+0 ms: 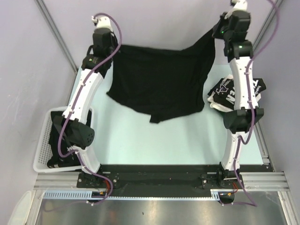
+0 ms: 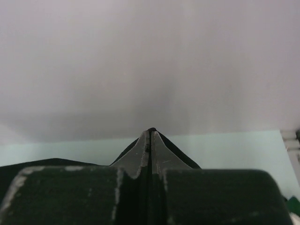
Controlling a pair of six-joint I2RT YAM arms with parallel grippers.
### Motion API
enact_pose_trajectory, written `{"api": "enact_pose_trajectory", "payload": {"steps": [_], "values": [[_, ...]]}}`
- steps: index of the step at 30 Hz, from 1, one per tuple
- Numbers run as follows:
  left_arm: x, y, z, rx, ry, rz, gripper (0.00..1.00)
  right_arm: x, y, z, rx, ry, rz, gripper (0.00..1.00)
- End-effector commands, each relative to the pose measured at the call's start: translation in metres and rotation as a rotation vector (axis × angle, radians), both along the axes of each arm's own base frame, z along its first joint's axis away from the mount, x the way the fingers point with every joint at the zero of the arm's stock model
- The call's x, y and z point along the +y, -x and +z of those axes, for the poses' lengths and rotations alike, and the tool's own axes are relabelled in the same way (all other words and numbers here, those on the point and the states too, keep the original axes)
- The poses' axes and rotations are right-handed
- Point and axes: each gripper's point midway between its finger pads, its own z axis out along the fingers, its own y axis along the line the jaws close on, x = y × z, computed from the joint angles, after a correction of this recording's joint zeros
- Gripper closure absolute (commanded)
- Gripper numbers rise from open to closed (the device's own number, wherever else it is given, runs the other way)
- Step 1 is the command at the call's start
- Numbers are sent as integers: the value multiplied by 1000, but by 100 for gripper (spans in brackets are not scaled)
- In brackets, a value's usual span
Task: Fold and stack the t-shirts
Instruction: Flatten out the tshirt
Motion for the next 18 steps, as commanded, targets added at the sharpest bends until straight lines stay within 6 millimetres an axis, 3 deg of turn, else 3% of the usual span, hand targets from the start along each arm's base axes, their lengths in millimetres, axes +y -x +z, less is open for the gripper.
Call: {"api": "enact_pose_trajectory", "payload": {"steps": [1, 3, 4, 5, 6, 7, 8, 9, 10, 11, 12, 13, 14, 15, 17, 18], "values": [[21, 47, 173, -445, 124, 32, 100, -12, 104, 199, -479, -61, 35, 100], [27, 76, 212, -545, 141, 18, 100, -18, 125, 217, -516, -73, 44, 100], [29, 85, 221, -565, 145, 15, 100, -16, 152, 234, -546, -88, 65, 100], [31, 95, 225, -569, 135, 6, 100, -25, 162, 238, -550, -85, 55, 100], [38, 120, 240, -606, 140, 5, 100, -26, 163, 227, -507, -88, 59, 100], [38, 121, 220, -559, 126, 2, 100, -27, 190, 238, -527, -93, 63, 100], [38, 129, 212, -543, 112, -9, 100, -26, 196, 233, -505, -105, 64, 100], [48, 160, 219, -571, 115, -9, 100, -25, 203, 224, -469, -115, 64, 100], [46, 155, 176, -480, 87, -12, 100, -25, 214, 208, -418, -128, 58, 100], [49, 165, 159, -444, 82, -10, 100, -24, 218, 194, -378, -151, 53, 100], [58, 194, 158, -460, 89, -2, 100, -23, 223, 179, -341, -161, 51, 100], [58, 195, 114, -370, 67, -3, 100, -25, 211, 126, -208, -173, 21, 100], [62, 207, 91, -314, 72, 5, 100, -21, 234, 121, -202, -181, 19, 100], [70, 232, 86, -318, 84, 13, 100, -21, 238, 92, -127, -190, 0, 100], [71, 252, 29, -157, 86, 10, 100, -11, 254, 32, 37, -211, -2, 100], [75, 271, 23, -140, 104, 8, 100, -7, 269, 1, 161, -246, 2, 100]]}}
